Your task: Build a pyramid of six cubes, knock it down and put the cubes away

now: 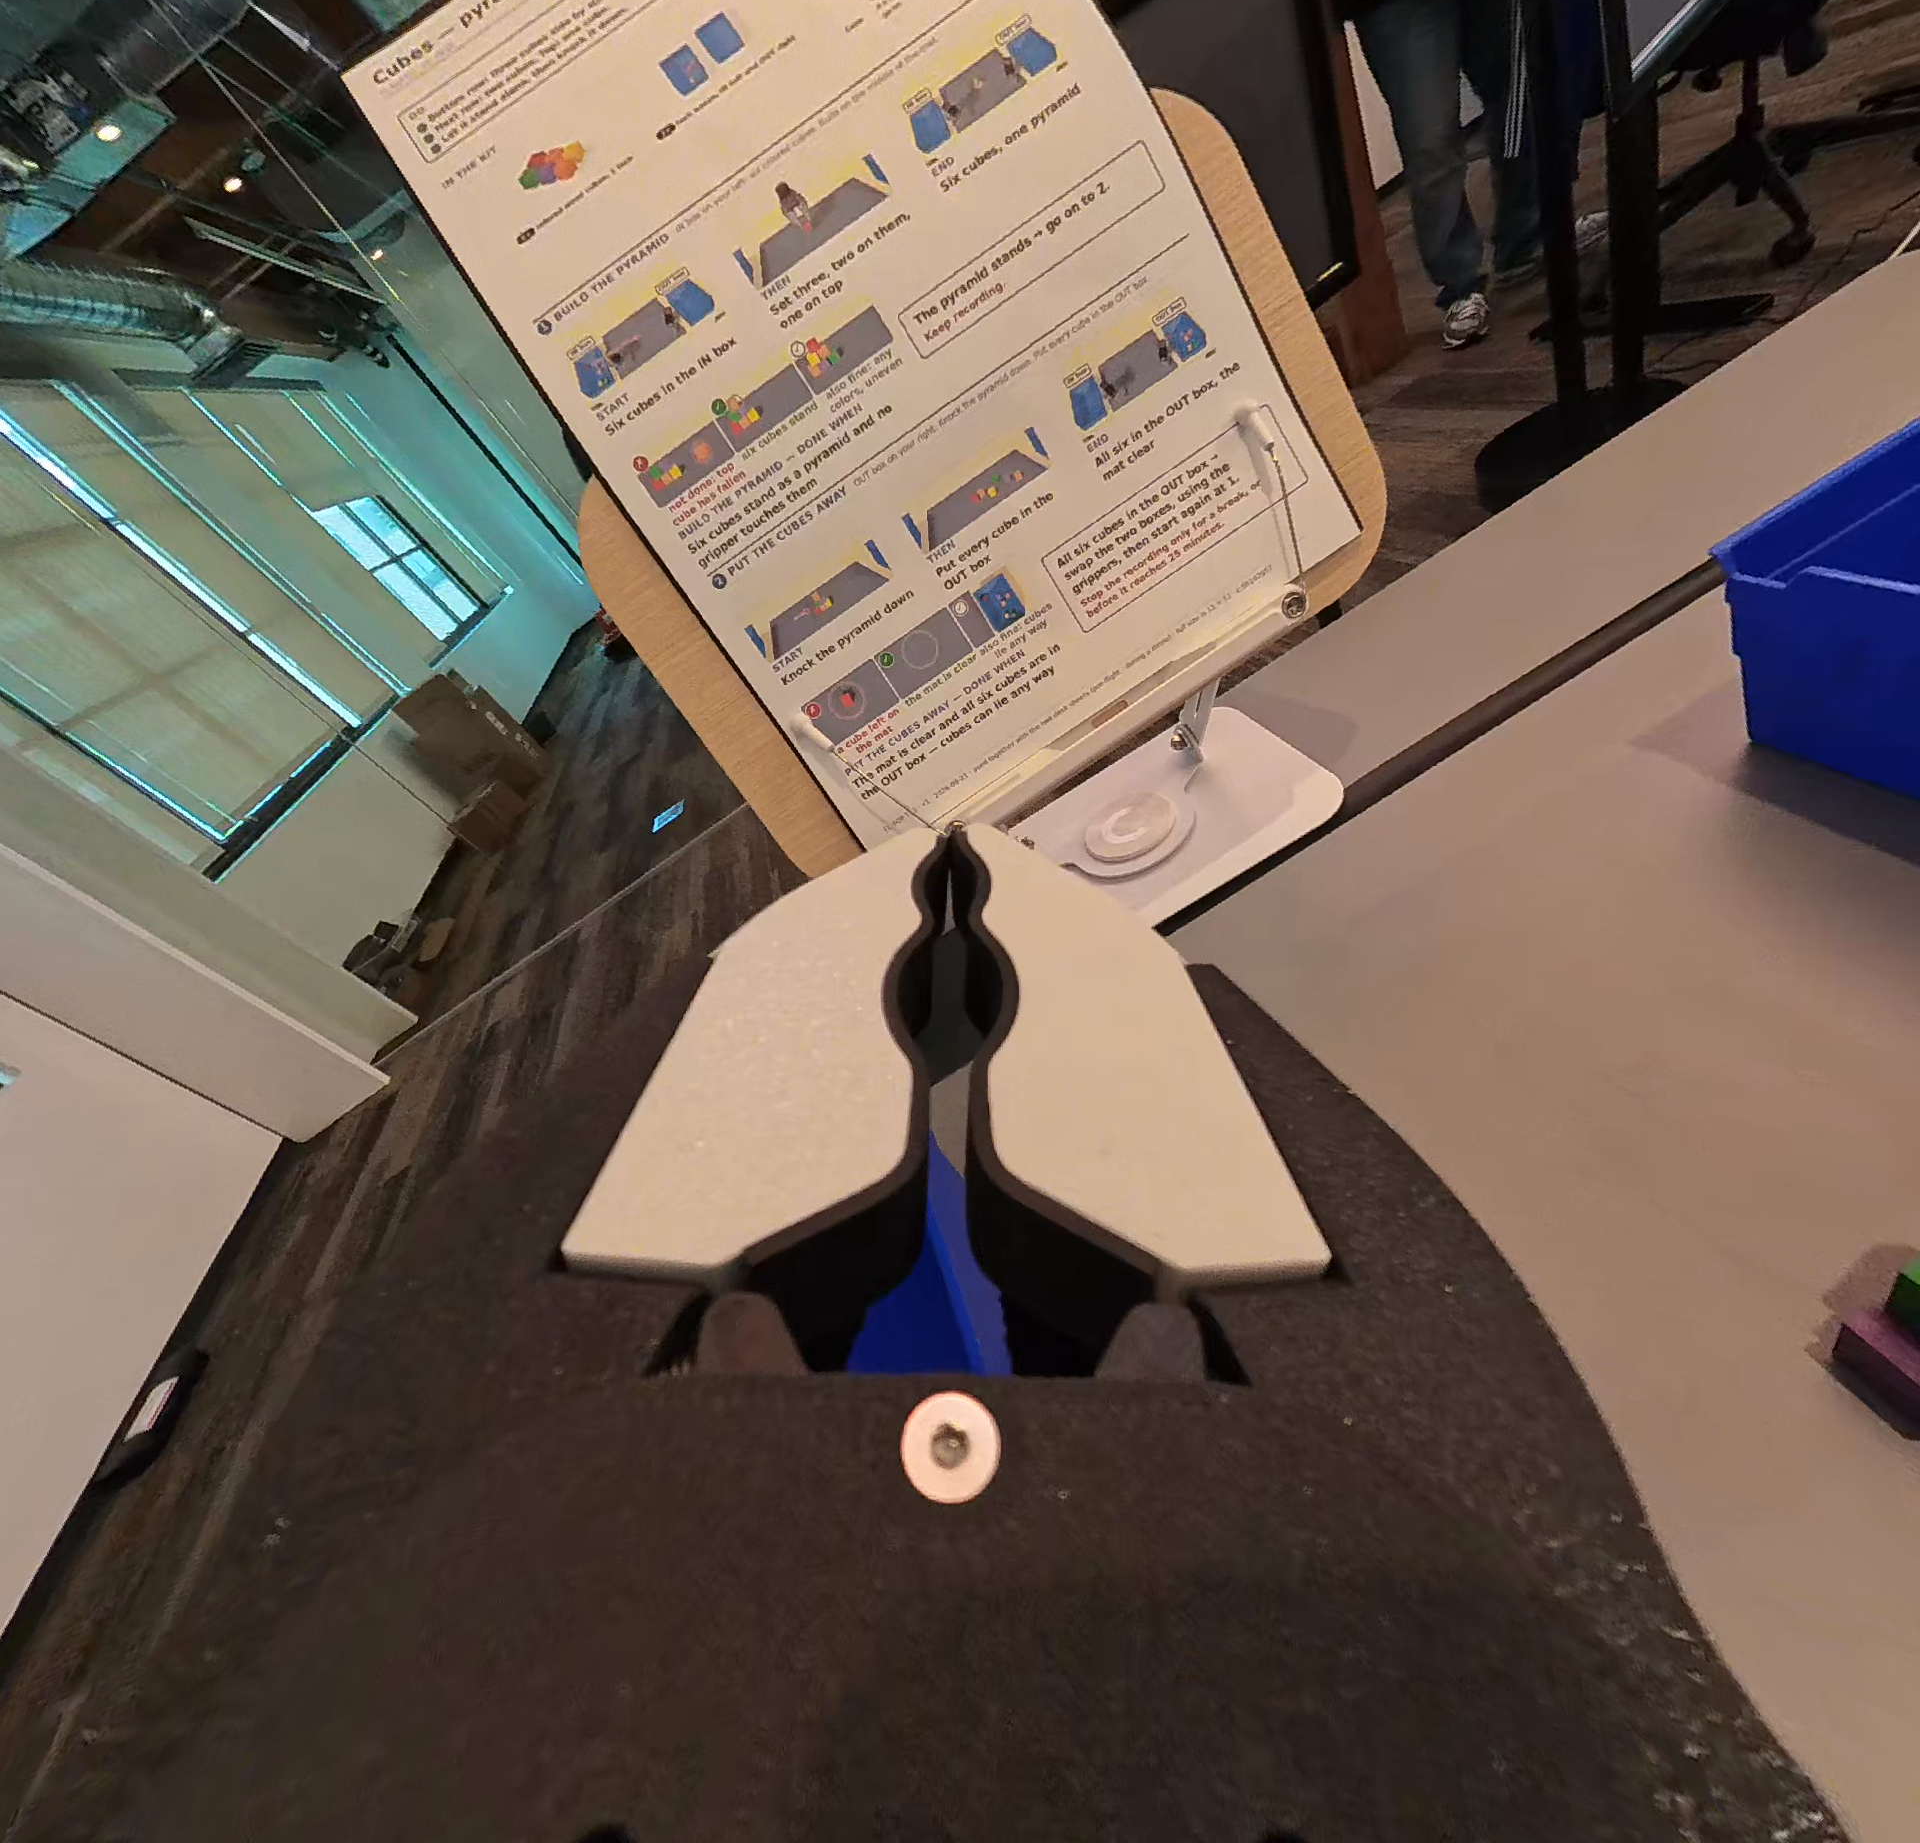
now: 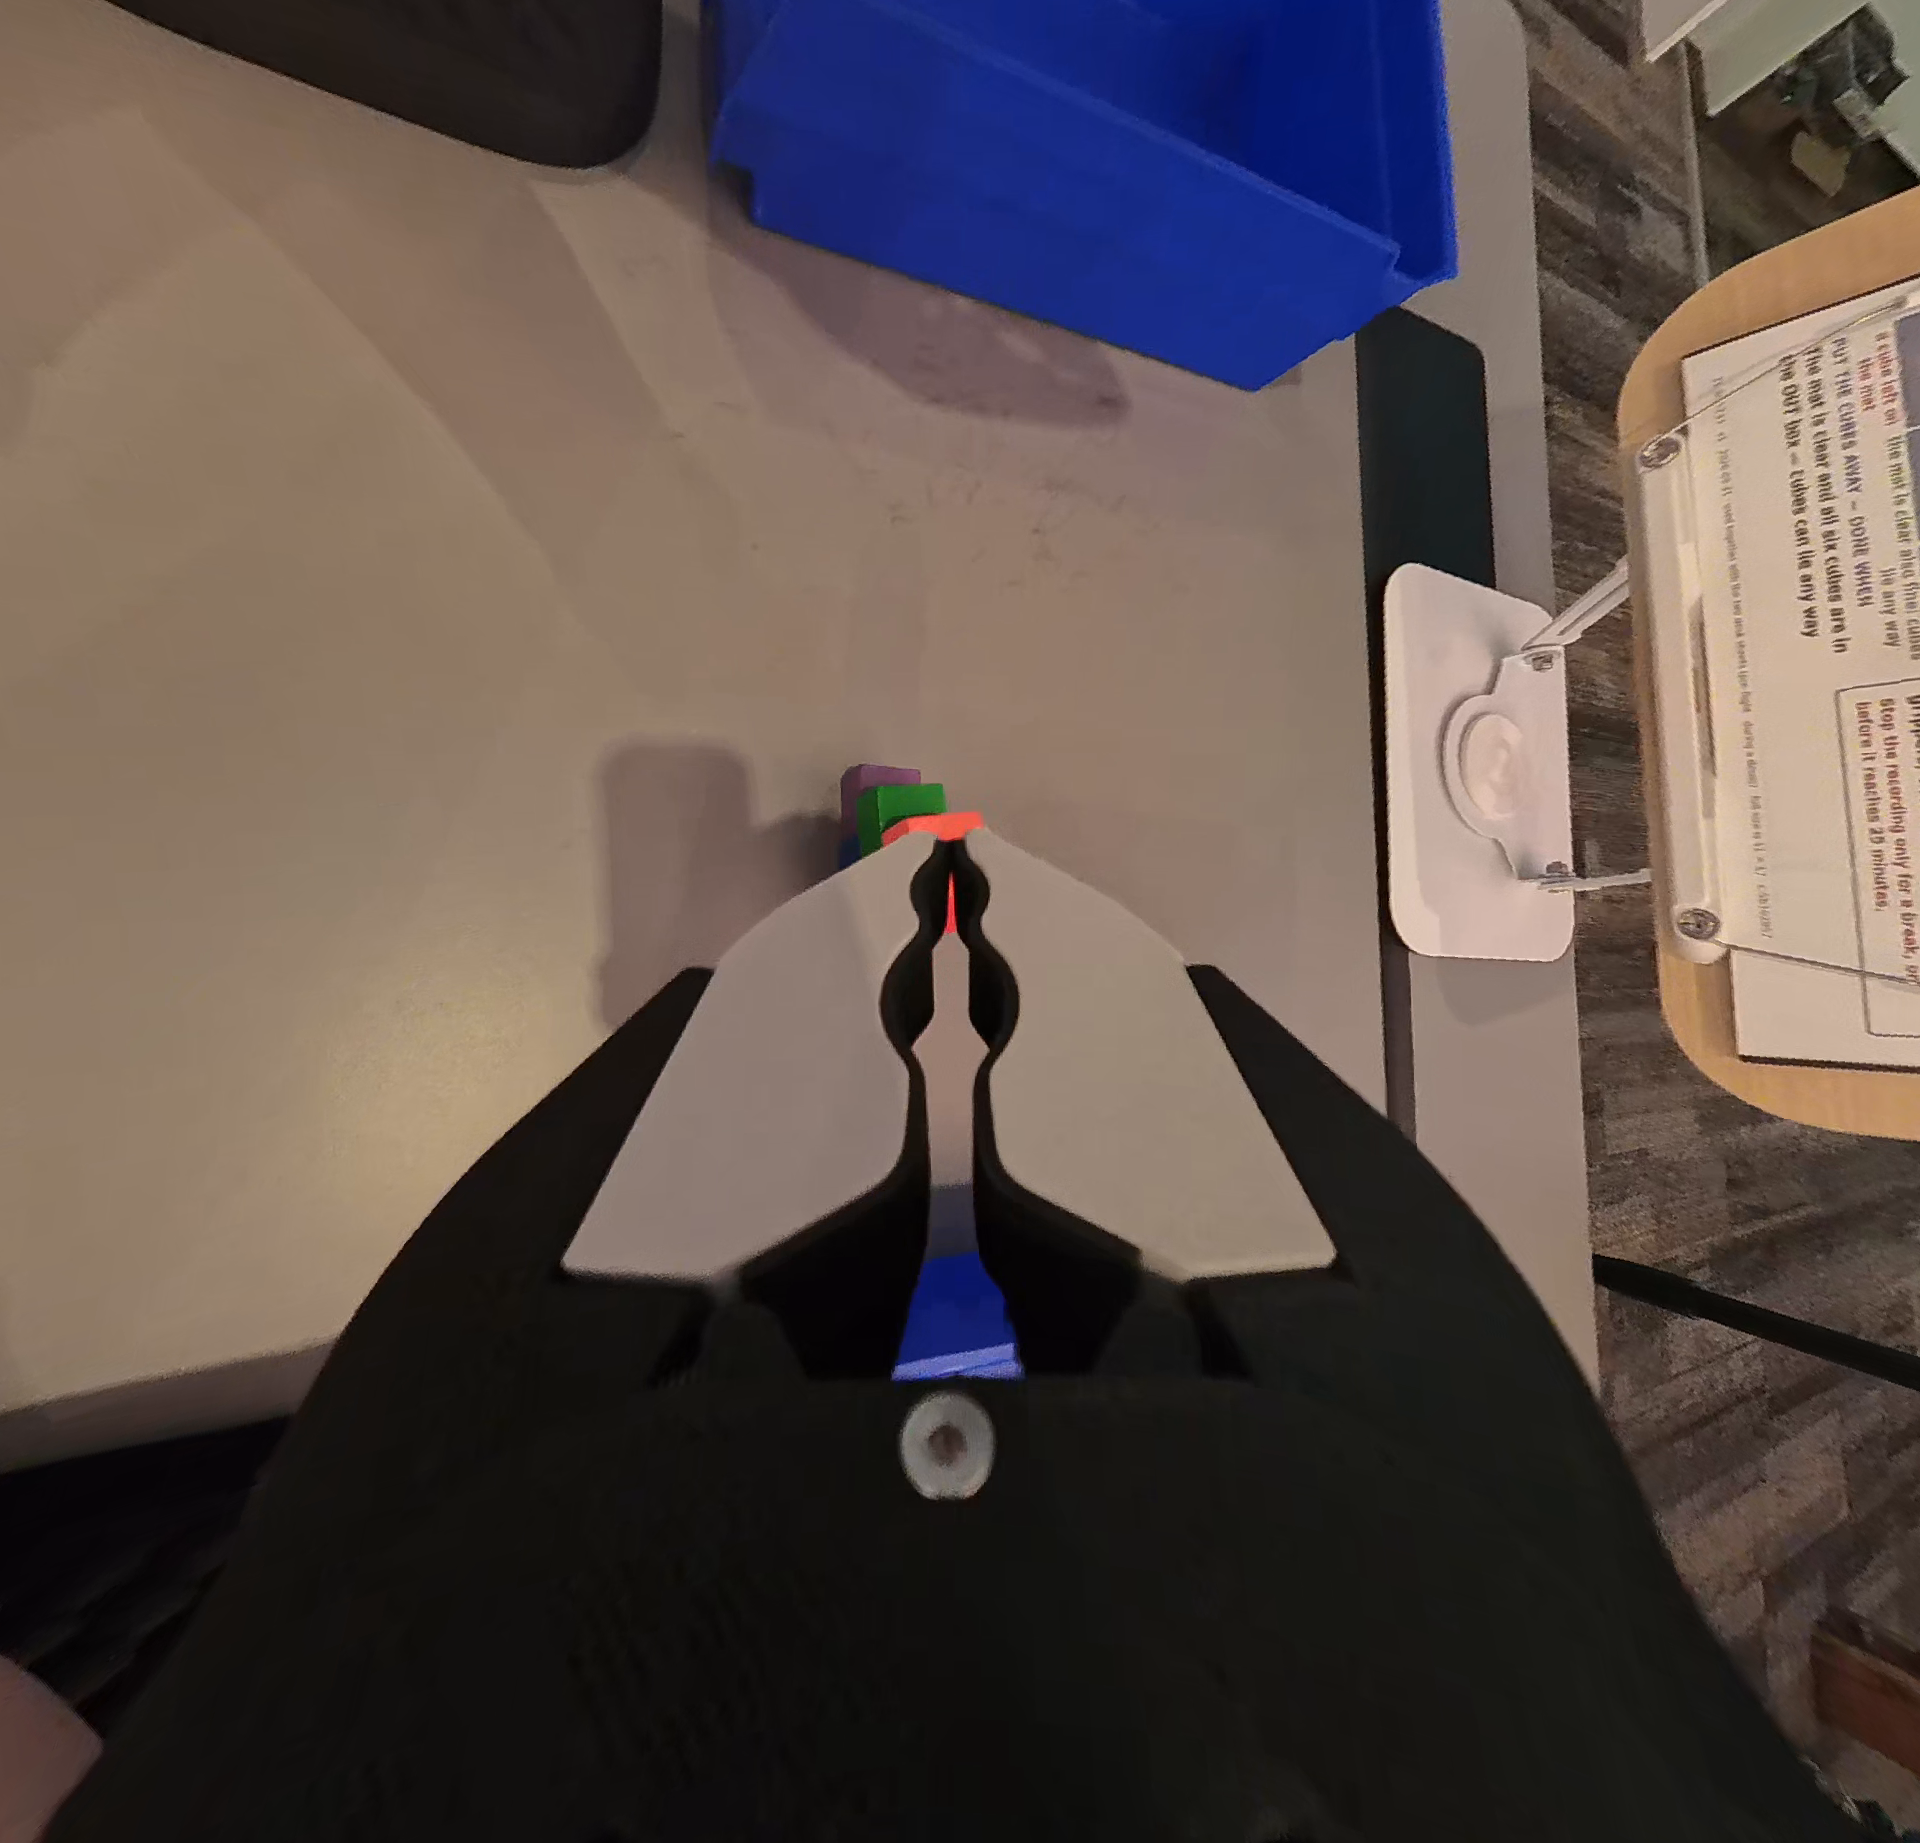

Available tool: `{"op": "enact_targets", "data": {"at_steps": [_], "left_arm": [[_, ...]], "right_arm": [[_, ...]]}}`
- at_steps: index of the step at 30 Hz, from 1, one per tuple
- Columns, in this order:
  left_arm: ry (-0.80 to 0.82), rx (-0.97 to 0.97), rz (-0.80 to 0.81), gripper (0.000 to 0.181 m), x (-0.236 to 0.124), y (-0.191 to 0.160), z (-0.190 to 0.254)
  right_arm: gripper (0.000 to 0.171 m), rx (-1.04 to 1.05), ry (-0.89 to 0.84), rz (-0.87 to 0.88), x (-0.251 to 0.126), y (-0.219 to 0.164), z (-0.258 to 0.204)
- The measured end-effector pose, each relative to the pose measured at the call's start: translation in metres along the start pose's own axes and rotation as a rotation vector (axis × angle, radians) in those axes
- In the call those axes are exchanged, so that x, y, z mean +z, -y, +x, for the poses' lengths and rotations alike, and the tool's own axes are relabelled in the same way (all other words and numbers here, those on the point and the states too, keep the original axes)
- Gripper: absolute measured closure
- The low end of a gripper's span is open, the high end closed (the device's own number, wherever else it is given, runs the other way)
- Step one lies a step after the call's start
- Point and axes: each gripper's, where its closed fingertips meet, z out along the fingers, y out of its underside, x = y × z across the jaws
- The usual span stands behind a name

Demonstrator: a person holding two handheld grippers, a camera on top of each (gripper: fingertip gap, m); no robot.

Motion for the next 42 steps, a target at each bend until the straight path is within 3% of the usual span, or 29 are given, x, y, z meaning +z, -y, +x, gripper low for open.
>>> {"op": "enact_targets", "data": {"at_steps": [4, 9, 21, 31, 42], "left_arm": [[-0.052, -0.001, 0.062, 0.181, -0.008, 0.008, -0.003], [-0.164, -0.136, 0.146, 0.181, -0.027, 0.019, -0.017], [-0.219, -0.245, 0.208, 0.181, -0.05, 0.028, -0.04], [-0.259, -0.217, 0.204, 0.181, -0.05, 0.03, -0.027], [-0.291, -0.181, 0.177, 0.181, -0.045, 0.028, -0.013]], "right_arm": [[0.17, -0.005, 0.08, -0.072, 0.011, -0.009, -0.015], [0.17, -0.031, 0.234, -0.194, 0.036, -0.023, -0.044], [0.17, -0.069, 0.596, -0.498, 0.078, -0.07, -0.112], [0.17, -0.063, 0.696, -0.513, 0.084, -0.074, -0.128], [0.17, 0.013, 0.595, -0.469, 0.108, -0.073, -0.106]]}}
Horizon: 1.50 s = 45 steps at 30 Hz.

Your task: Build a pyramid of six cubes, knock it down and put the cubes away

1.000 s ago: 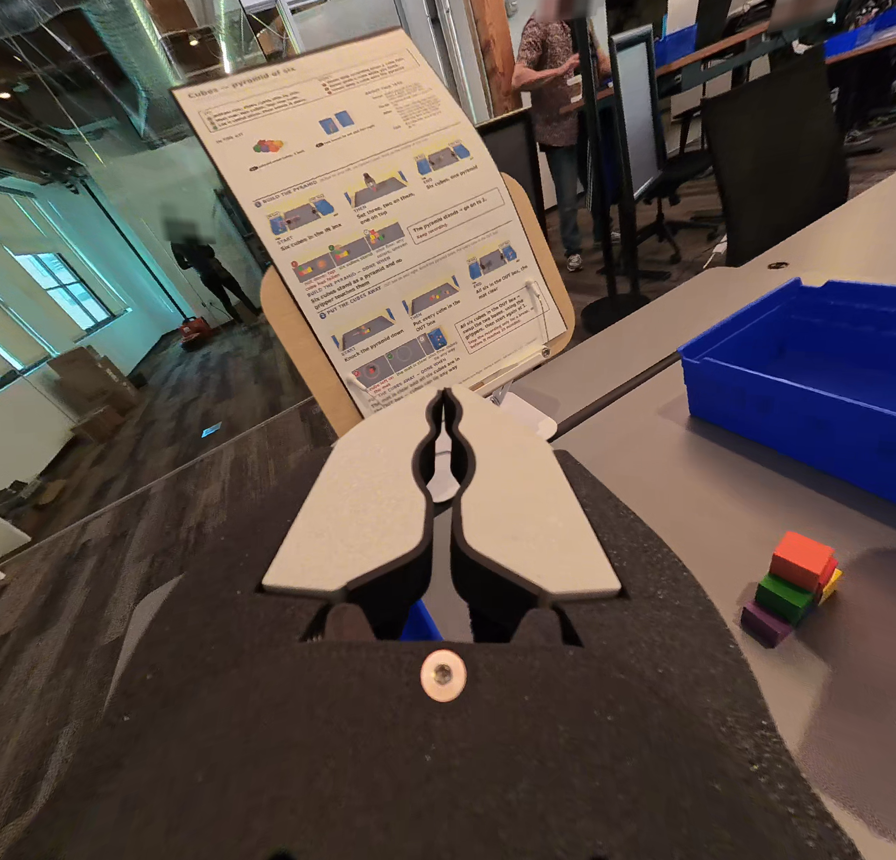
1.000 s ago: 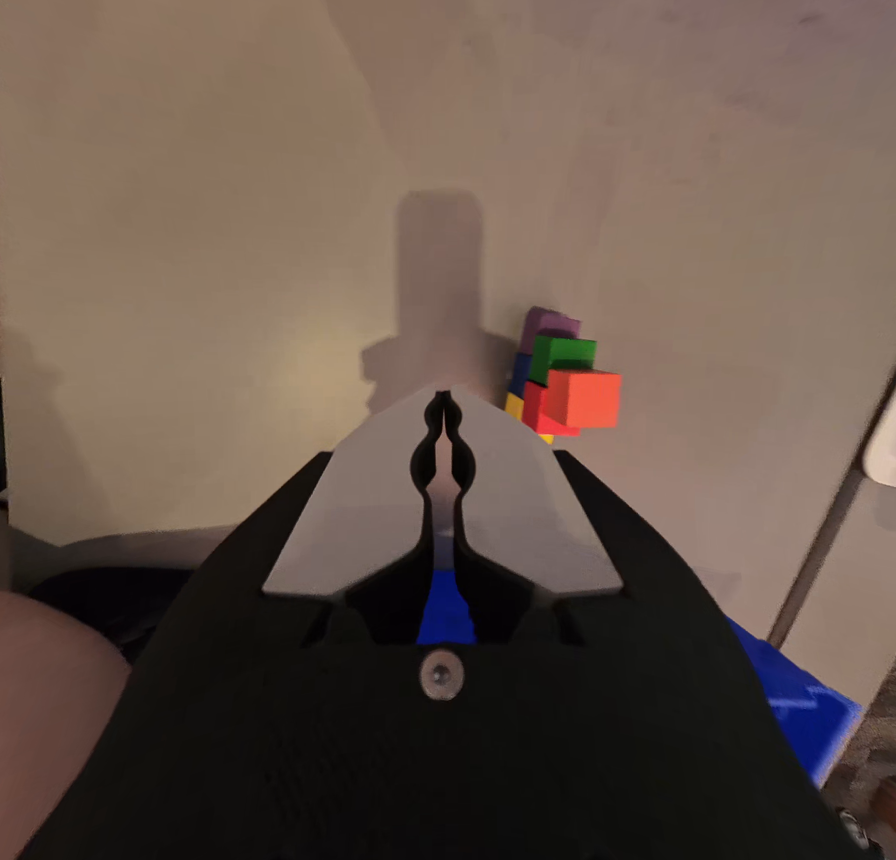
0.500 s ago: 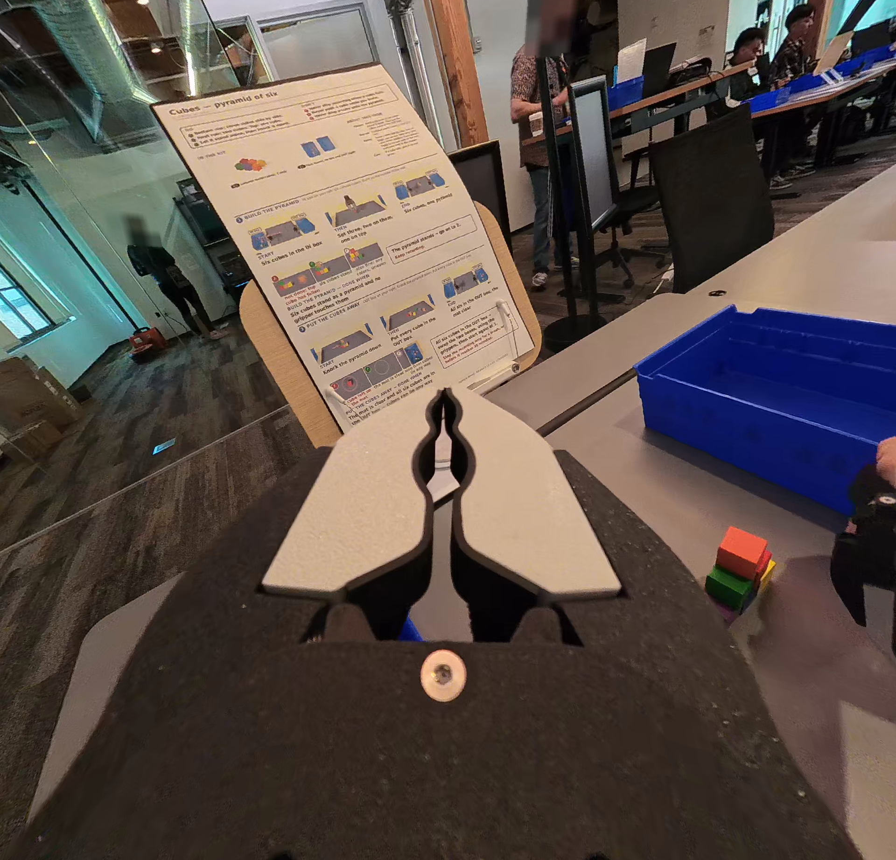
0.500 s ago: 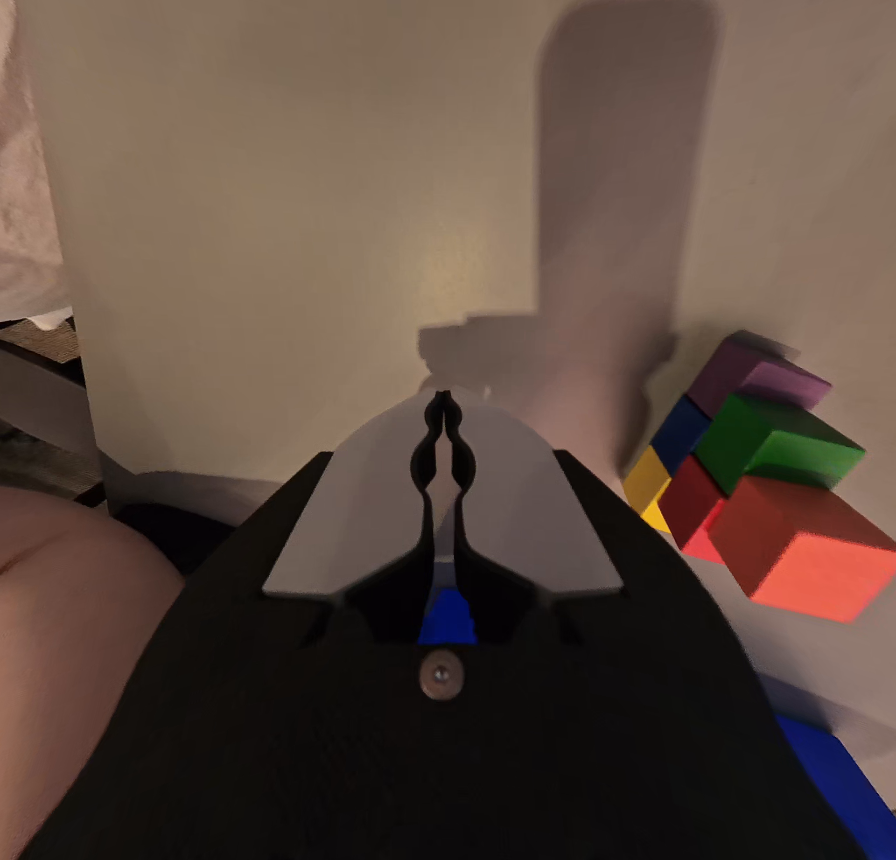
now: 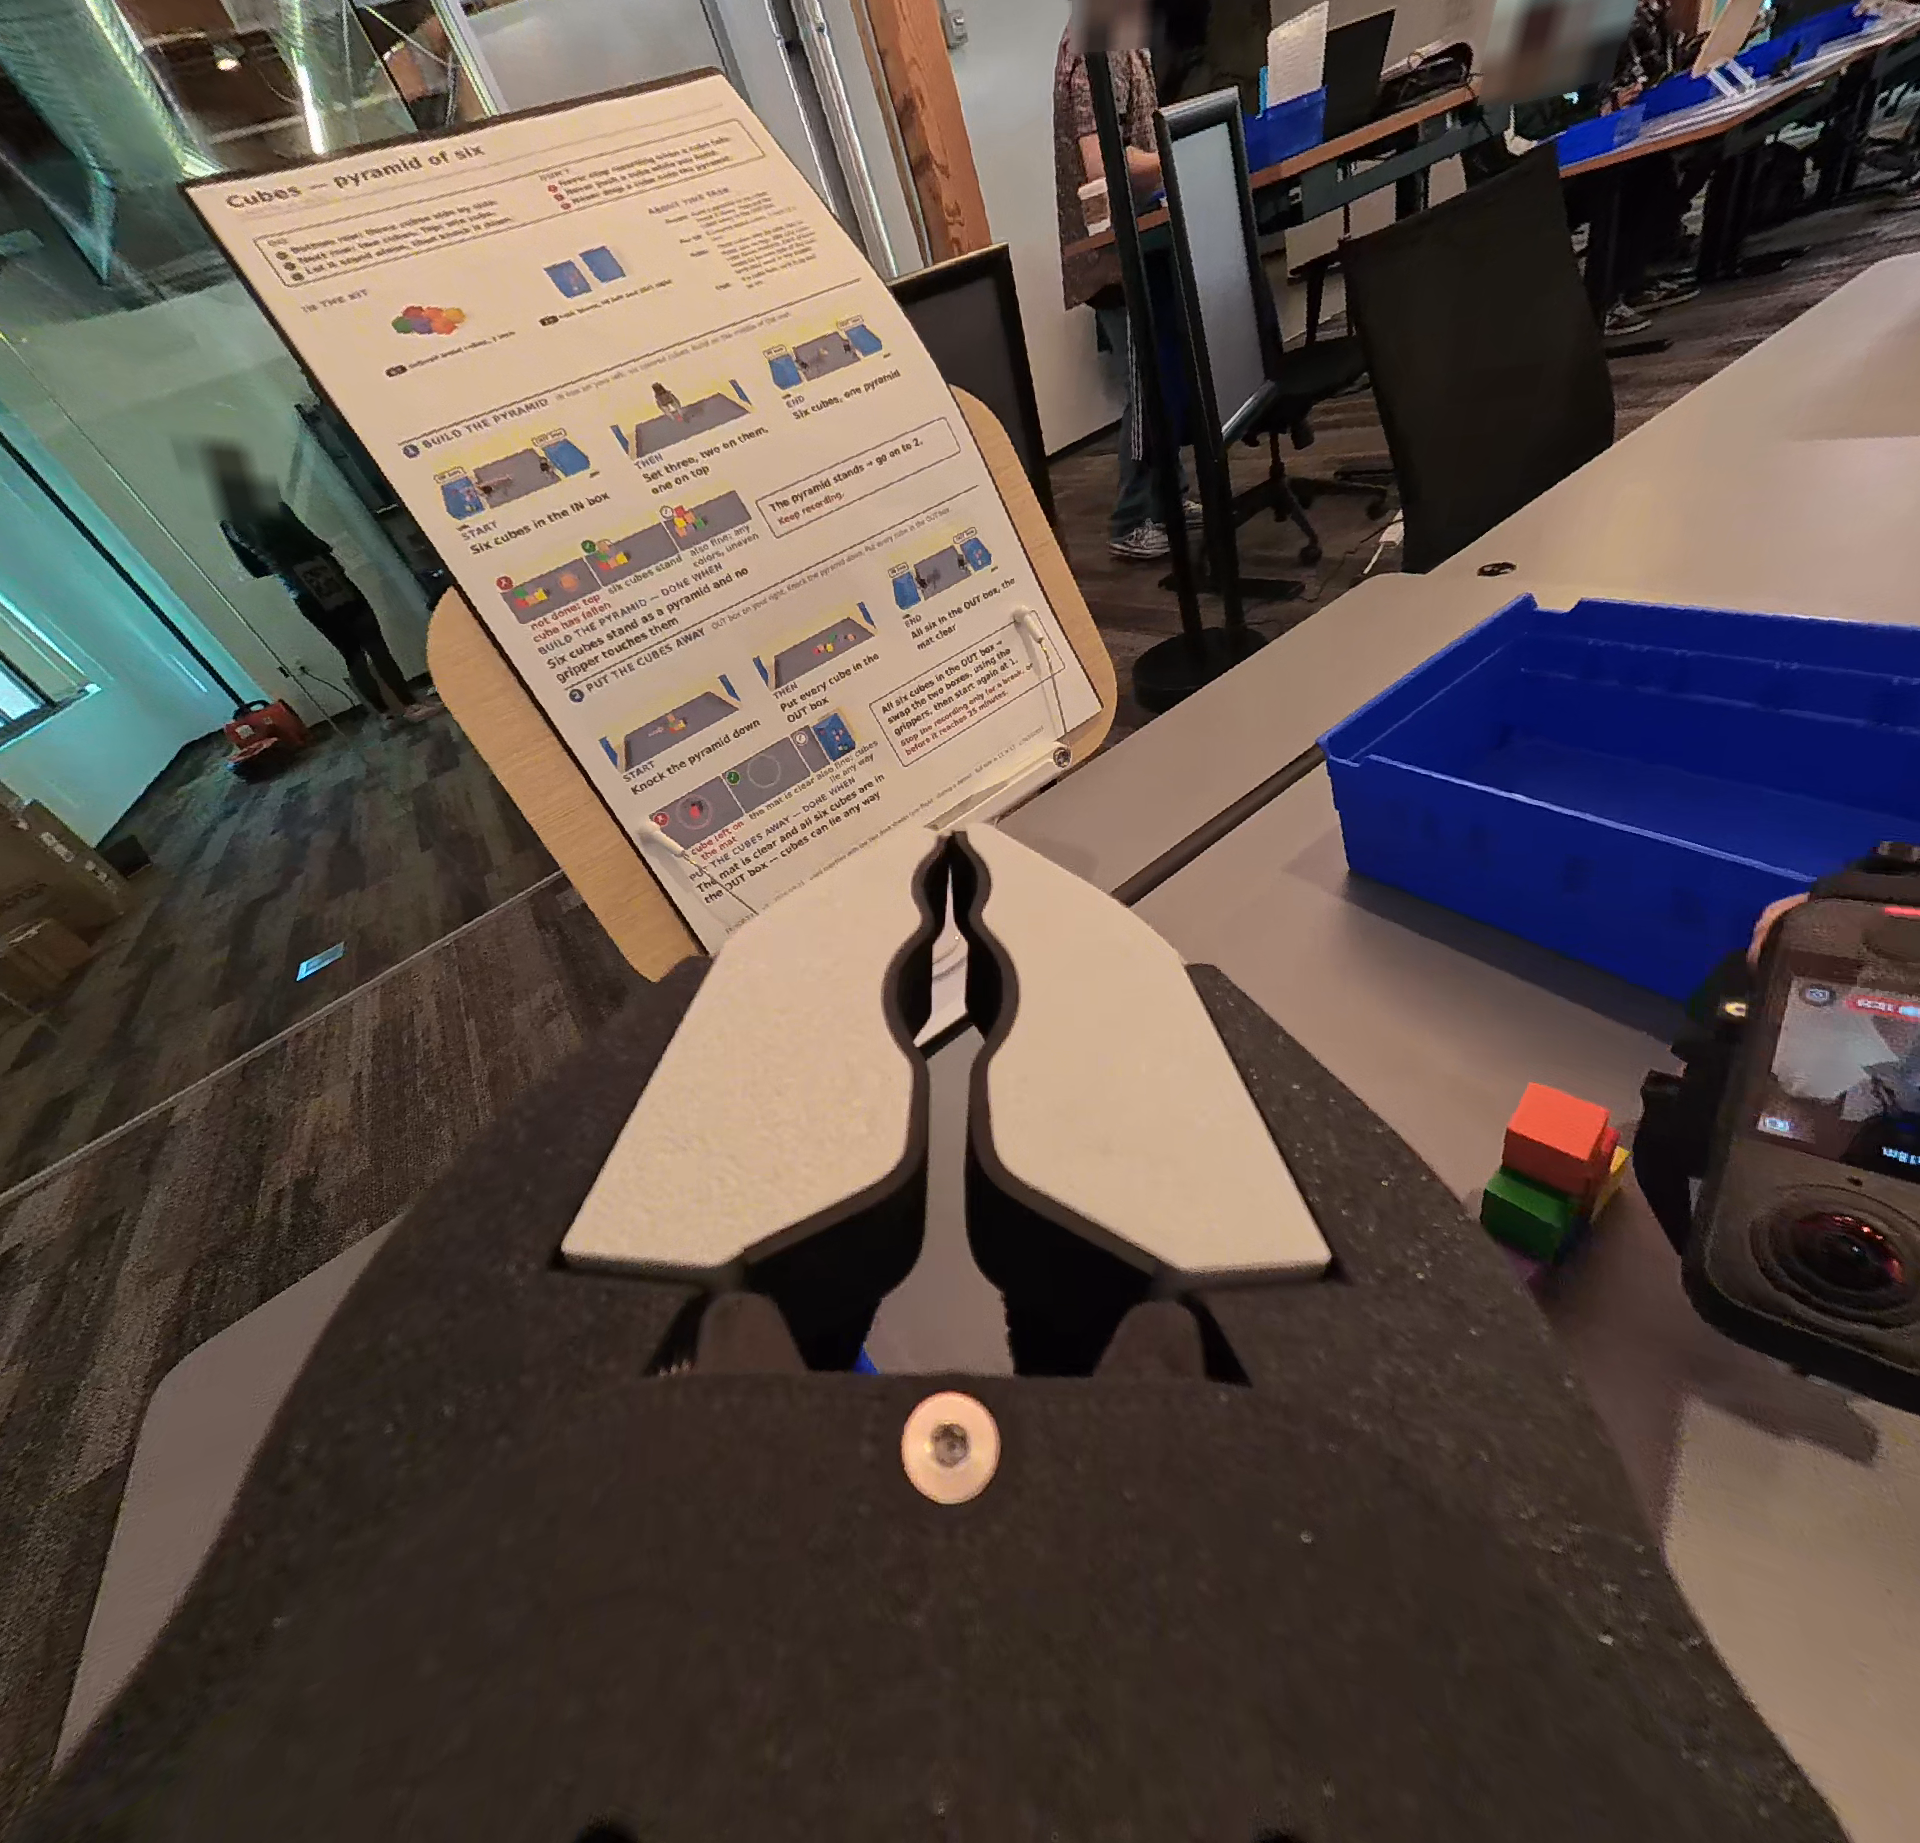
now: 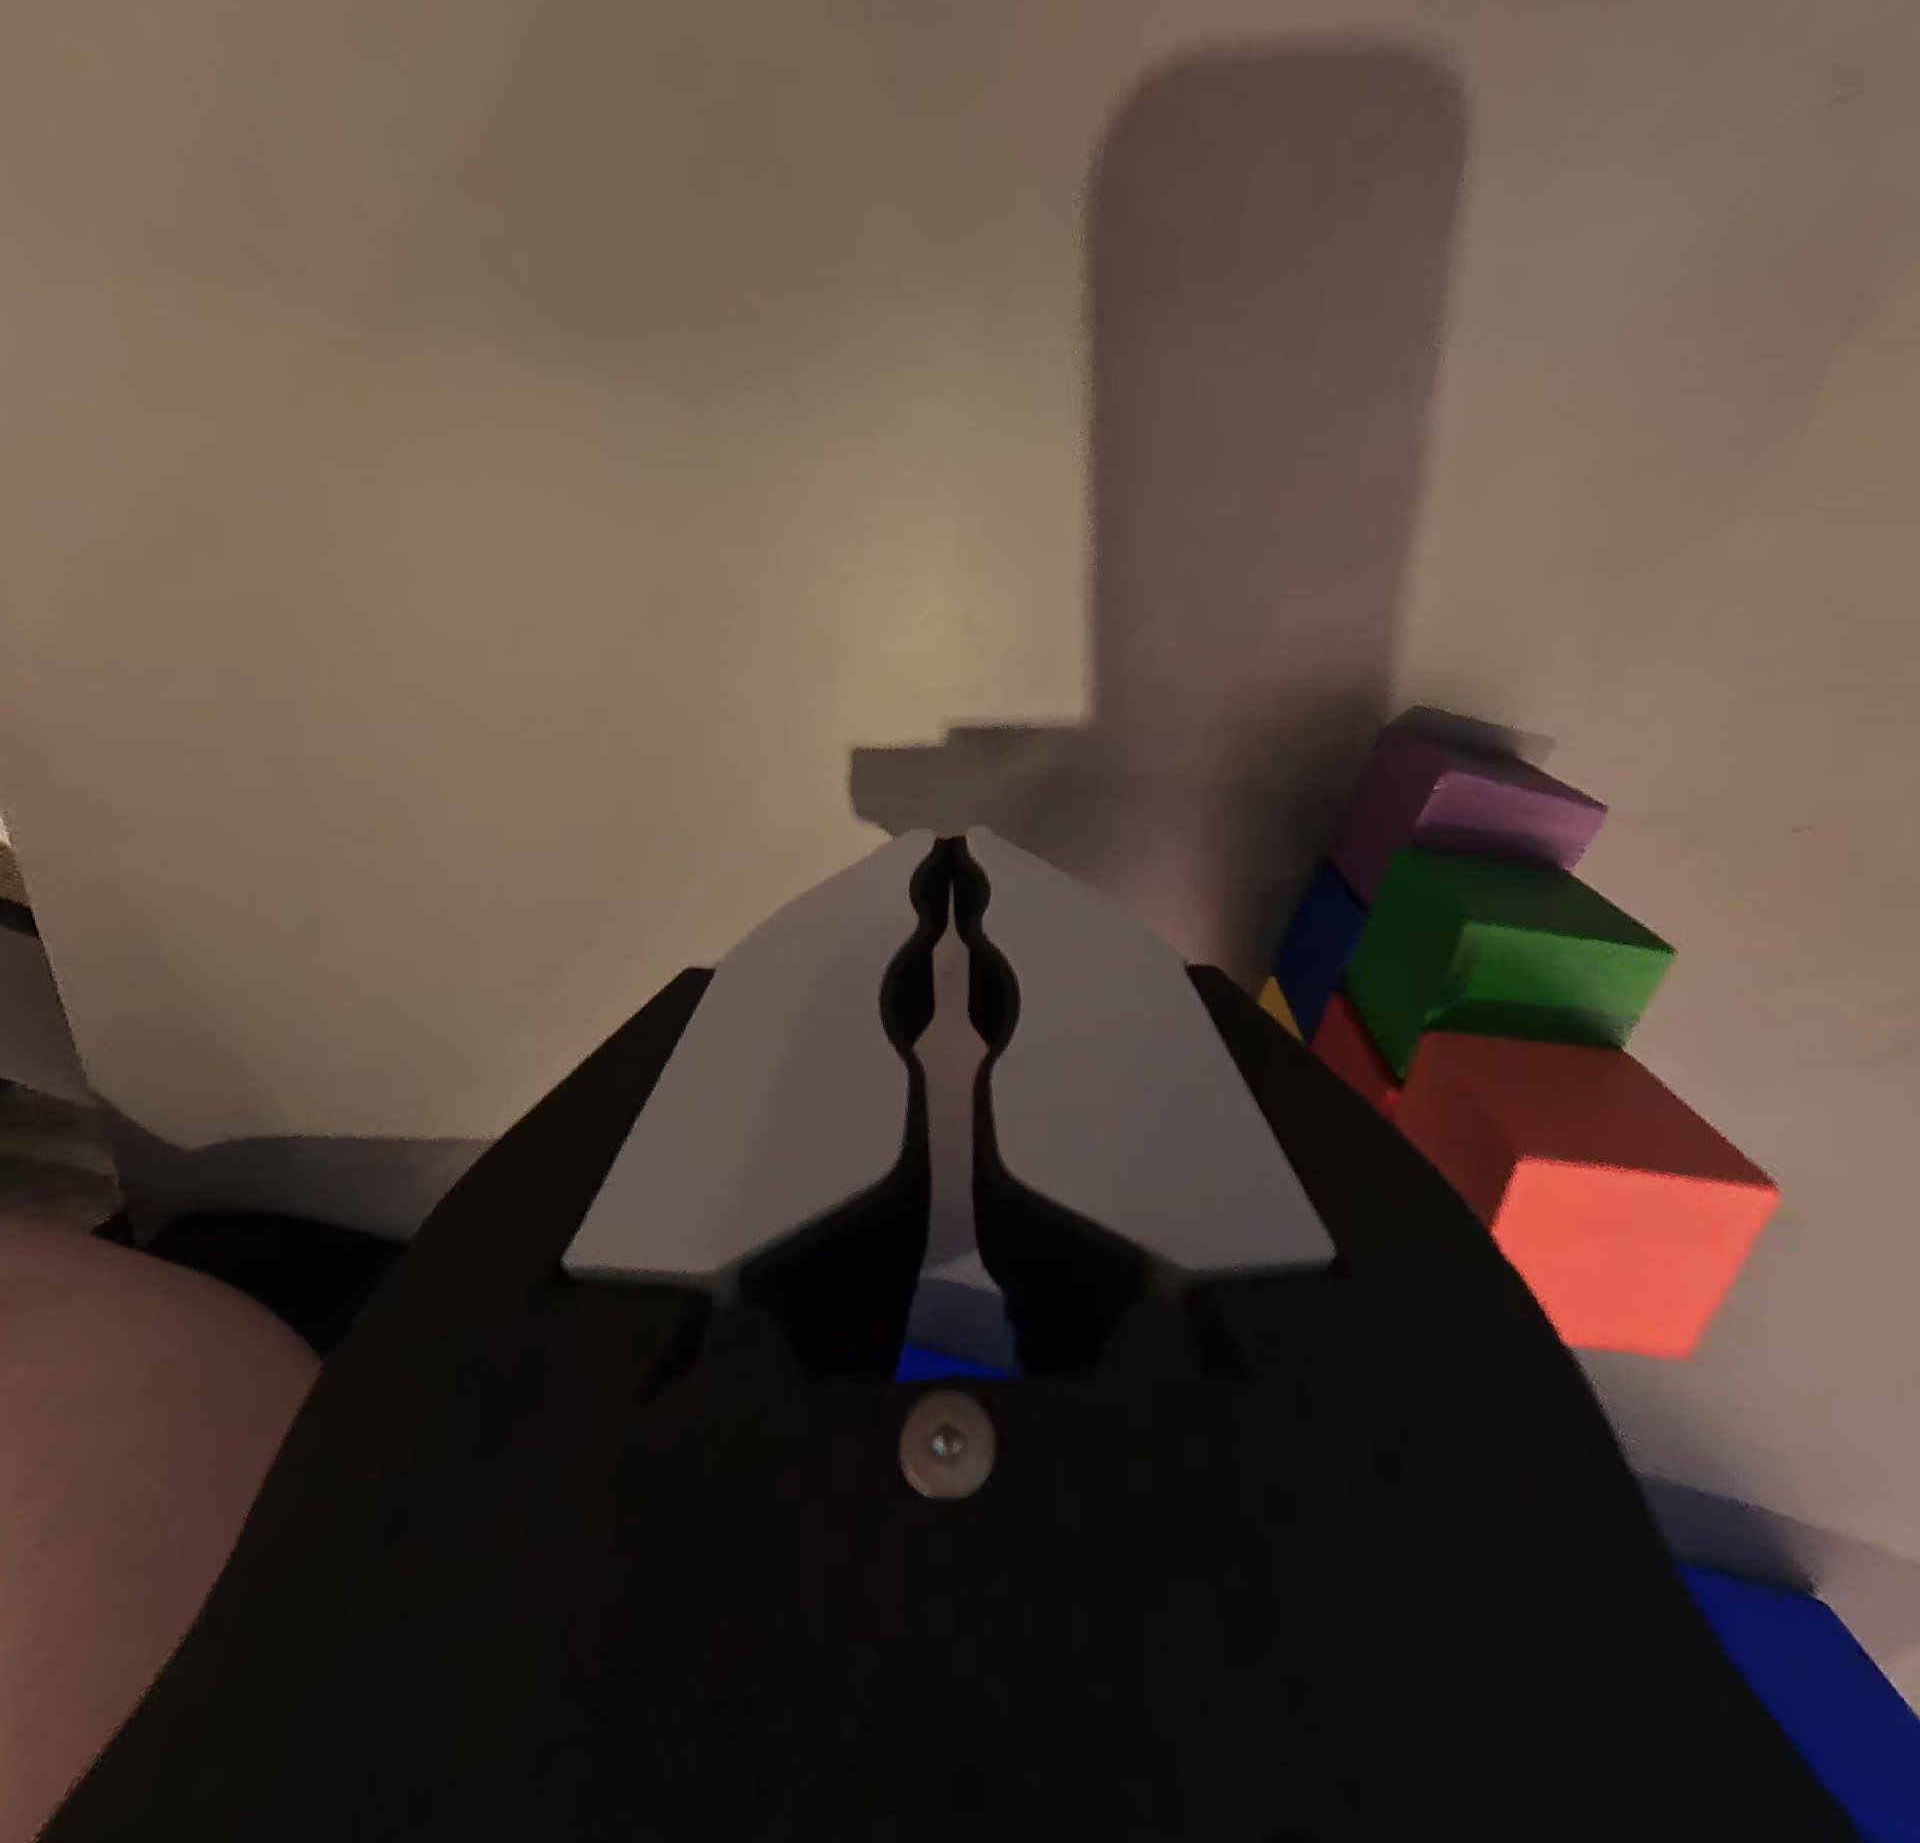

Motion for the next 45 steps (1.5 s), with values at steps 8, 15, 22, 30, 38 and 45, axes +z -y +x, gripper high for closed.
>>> {"op": "enact_targets", "data": {"at_steps": [8, 15, 22, 30, 38, 45], "left_arm": [[-0.011, 0.015, -0.01, 0.181, 0.002, -0.001, 0.005], [-0.027, 0.035, -0.028, 0.181, 0.006, -0.004, 0.012], [-0.041, 0.059, -0.048, 0.181, 0.009, -0.007, 0.018], [-0.044, 0.074, -0.067, 0.181, 0.012, -0.01, 0.02], [-0.059, 0.118, -0.116, 0.181, 0.019, -0.019, 0.029], [-0.09, 0.137, -0.147, 0.181, 0.024, -0.026, 0.034]], "right_arm": [[0.17, 0.007, -0.006, -0.03, 0.003, -0.004, 0.002], [0.17, 0.314, -0.363, 0.005, -0.015, -0.015, 0.083], [0.17, 0.501, -0.903, 0.252, -0.108, -0.03, 0.144], [0.17, 0.557, -1.045, 0.439, -0.176, -0.041, 0.132], [0.17, 0.571, -0.821, 0.376, -0.144, -0.058, 0.13], [0.146, 0.448, -0.501, 0.282, -0.117, -0.056, 0.143]]}}
